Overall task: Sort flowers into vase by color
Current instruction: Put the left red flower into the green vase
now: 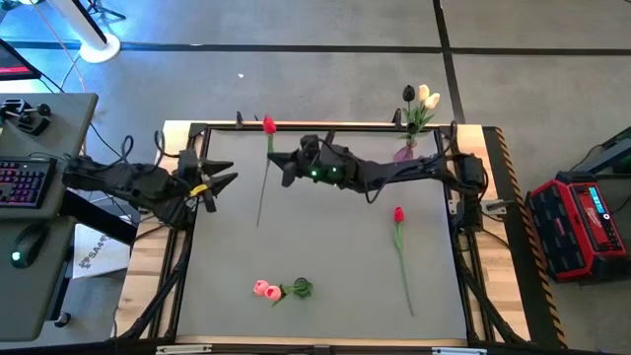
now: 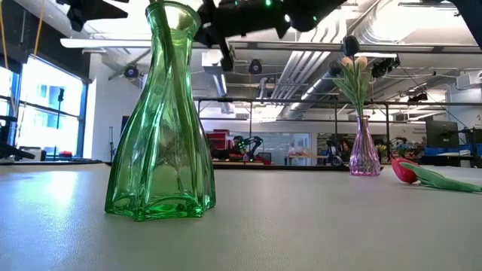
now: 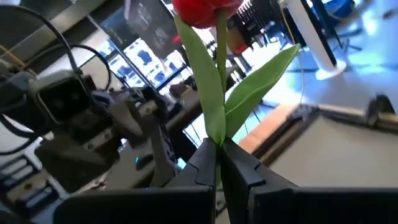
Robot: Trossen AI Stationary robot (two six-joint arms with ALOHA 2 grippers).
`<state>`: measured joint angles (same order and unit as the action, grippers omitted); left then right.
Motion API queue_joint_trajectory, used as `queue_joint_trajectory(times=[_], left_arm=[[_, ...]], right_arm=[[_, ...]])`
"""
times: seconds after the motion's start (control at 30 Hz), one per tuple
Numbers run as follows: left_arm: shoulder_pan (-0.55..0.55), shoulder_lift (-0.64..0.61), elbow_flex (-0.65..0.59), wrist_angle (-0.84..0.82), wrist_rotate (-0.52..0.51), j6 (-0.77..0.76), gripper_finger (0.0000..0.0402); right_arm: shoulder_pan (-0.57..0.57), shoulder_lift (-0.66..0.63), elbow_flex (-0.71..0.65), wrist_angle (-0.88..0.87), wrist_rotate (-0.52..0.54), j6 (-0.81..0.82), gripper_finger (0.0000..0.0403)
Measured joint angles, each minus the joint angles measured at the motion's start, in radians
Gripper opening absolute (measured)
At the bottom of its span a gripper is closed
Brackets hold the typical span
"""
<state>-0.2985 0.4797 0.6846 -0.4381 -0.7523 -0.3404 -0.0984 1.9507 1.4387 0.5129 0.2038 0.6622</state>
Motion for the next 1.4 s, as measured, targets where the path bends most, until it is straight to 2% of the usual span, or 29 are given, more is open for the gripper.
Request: queue_joint_trajectory(times=[0.33, 0.73, 1.0, 1.4], left_arm=[[0.0, 0.065, 0.0, 0.085, 0.011, 0.0, 0.0163], [0.0, 0.045, 0.0, 0.099, 0.01, 0.003, 0.0163], [0.0, 0.01, 0.0, 0.105, 0.01, 0.028, 0.0163], [0.0, -0.037, 0.0, 0.113, 0.009, 0.029, 0.0163]], right_arm=[[0.005, 0.0, 0.245, -0.274, -0.036, -0.199, 0.0], [0.036, 0.0, 0.392, -0.367, -0.079, -0.37, 0.0], [0.063, 0.001, 0.442, -0.427, -0.086, -0.402, 0.0], [0.075, -0.015, 0.446, -0.438, -0.199, -0.401, 0.0]])
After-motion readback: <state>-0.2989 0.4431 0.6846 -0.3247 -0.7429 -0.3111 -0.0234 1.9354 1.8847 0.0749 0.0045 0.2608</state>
